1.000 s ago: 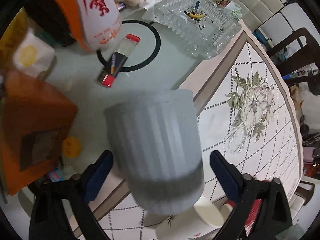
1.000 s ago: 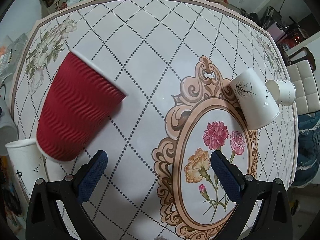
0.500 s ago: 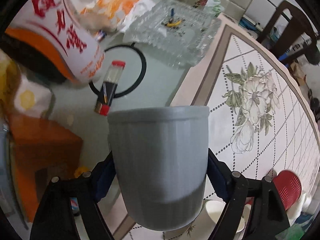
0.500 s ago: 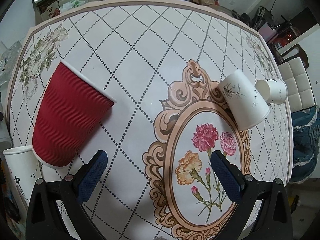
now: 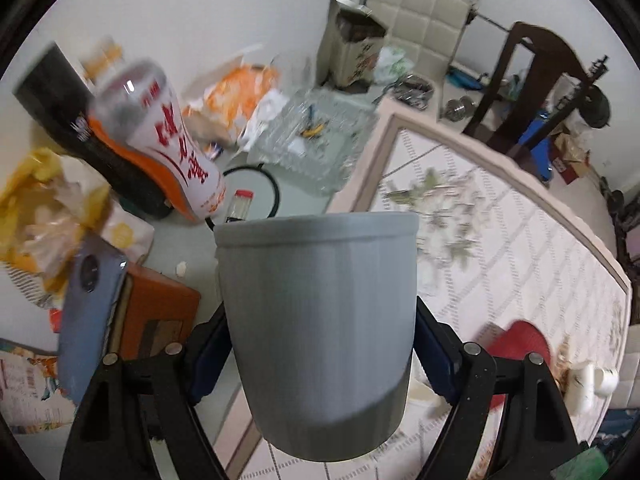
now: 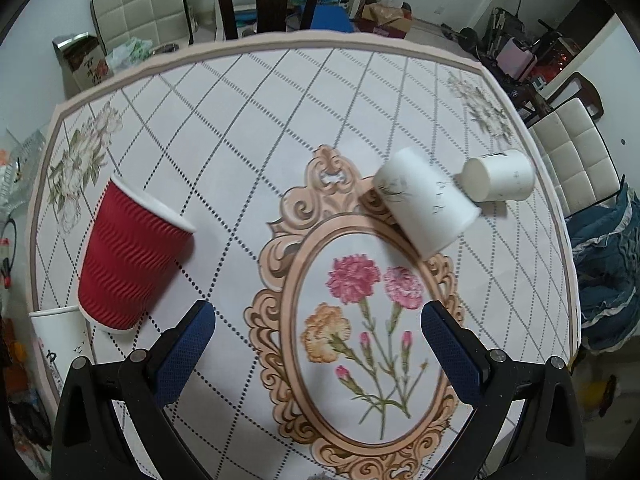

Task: Flip cup upright
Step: 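Lift the grey mug upright with the left gripper and carry it over the flower oval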

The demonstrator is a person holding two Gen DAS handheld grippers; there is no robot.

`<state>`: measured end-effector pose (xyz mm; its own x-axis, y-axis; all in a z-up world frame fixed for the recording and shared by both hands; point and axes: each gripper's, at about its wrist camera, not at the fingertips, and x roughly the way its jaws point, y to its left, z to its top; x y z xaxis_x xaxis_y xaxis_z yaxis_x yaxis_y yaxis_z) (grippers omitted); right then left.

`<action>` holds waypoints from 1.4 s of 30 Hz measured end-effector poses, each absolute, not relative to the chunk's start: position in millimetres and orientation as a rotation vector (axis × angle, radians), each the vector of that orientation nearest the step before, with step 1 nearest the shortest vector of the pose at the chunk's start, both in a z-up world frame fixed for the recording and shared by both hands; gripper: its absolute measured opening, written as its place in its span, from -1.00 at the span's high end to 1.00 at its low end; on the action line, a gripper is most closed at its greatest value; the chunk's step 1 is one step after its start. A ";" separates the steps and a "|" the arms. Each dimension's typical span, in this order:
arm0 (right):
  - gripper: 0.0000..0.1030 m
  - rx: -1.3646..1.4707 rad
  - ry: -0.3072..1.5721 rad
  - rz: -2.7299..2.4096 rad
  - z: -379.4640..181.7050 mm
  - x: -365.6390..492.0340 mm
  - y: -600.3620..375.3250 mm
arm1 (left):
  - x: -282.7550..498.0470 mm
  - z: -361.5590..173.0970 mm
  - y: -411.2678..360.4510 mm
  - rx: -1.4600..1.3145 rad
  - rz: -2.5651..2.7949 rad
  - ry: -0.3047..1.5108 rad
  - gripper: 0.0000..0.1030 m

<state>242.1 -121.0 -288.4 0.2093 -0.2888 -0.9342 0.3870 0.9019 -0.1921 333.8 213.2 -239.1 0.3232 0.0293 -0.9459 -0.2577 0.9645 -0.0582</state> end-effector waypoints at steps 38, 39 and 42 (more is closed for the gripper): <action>-1.00 0.111 1.484 -0.604 -345.6 75.1 -333.8 | 165.8 -347.8 -122.3 0.135 -0.197 1.576 -0.58; -1.00 0.114 1.479 -0.605 -344.4 73.6 -335.0 | 165.9 -349.9 -123.0 0.132 -0.195 1.581 -0.58; -1.00 0.122 1.469 -0.605 -341.6 71.1 -337.4 | 166.4 -353.5 -122.1 0.119 -0.181 1.593 -0.59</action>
<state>71.1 -337.4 -341.6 -0.0168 -0.3072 -0.9515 0.4520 0.8465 -0.2813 166.4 -122.1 -353.5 -0.0316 -0.0366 -0.9988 0.1883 0.9812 -0.0419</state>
